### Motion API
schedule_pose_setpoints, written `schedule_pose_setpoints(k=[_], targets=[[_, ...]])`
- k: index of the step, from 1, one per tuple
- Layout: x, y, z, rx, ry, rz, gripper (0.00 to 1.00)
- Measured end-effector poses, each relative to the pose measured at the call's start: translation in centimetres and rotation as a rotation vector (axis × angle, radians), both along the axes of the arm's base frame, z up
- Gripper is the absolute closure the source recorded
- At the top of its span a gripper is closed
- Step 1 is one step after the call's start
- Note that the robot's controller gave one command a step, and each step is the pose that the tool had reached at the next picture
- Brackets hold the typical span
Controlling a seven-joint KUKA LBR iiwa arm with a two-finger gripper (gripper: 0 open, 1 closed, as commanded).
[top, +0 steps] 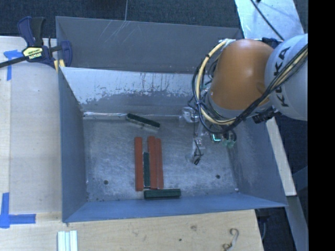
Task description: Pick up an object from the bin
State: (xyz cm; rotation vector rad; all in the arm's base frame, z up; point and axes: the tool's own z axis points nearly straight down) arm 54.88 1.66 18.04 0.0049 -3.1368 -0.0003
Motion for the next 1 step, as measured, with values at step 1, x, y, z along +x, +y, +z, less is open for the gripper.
schedule_pose_setpoints(k=[1], targets=[[-4.17,5.48,-10.96,0.001,-0.007,0.479,0.0]])
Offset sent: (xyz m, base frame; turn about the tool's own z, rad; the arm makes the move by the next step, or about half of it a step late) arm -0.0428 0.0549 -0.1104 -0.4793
